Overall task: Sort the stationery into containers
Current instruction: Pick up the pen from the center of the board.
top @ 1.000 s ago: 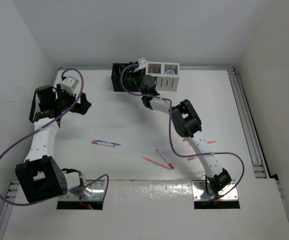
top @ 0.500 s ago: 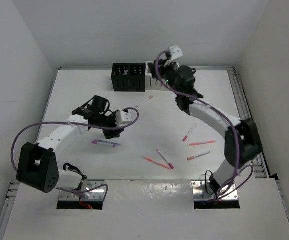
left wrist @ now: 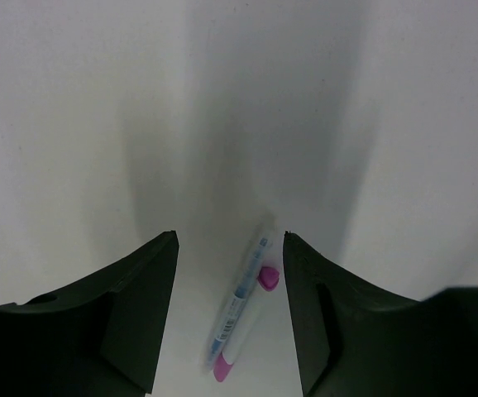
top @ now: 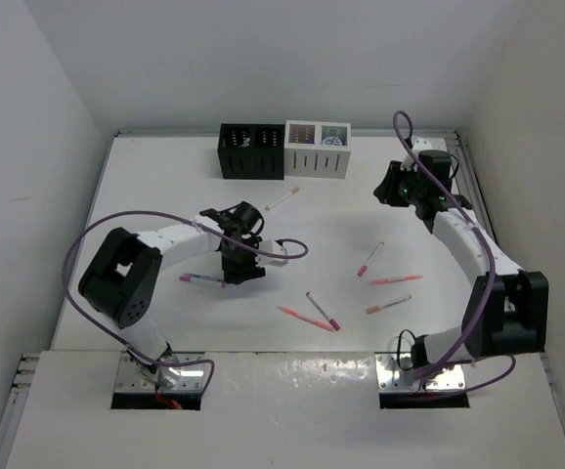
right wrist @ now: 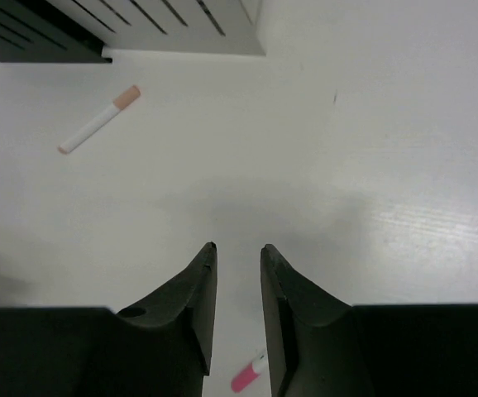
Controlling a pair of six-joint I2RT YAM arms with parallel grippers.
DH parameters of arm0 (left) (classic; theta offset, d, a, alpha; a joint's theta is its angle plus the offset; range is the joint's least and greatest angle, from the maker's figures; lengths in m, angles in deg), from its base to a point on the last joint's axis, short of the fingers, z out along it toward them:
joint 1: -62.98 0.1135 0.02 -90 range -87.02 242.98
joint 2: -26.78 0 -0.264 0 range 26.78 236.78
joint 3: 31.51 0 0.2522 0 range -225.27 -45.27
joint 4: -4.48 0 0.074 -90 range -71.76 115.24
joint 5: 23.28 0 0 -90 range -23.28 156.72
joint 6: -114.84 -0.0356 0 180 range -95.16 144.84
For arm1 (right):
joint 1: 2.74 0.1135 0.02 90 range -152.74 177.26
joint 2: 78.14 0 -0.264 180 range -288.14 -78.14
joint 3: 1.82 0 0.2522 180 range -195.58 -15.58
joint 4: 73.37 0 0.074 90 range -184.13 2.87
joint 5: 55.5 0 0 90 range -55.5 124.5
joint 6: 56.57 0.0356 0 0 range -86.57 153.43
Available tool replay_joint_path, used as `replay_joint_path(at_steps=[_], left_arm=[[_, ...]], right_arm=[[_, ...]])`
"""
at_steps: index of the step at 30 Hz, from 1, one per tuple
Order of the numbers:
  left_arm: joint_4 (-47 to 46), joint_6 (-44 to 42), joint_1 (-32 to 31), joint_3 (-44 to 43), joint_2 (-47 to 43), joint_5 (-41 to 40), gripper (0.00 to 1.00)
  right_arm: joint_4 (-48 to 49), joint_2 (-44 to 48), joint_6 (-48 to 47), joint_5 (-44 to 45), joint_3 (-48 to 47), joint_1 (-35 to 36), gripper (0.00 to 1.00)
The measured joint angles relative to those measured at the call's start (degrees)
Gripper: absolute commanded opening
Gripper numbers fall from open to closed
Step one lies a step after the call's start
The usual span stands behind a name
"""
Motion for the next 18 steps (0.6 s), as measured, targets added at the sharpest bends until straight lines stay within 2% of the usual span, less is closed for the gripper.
replay_joint_path(at_steps=[9, 14, 18], left_arm=[[1.5, 1.2, -1.9, -0.7, 5.3, -7.5, 0.57], [2.5, 1.3, -2.5, -1.9, 6.6, -10.1, 0.47], [3.1, 0.6, -3.2, -2.4, 7.4, -12.3, 0.34]], right_arm=[[-4.5, 0.3, 1.3, -5.1, 0.5, -3.0, 0.24], [-4.7, 1.3, 1.5, -6.4, 0.8, -5.3, 0.23], [-4.7, 2.0, 1.8, -7.2, 1.7, -6.6, 0.22]])
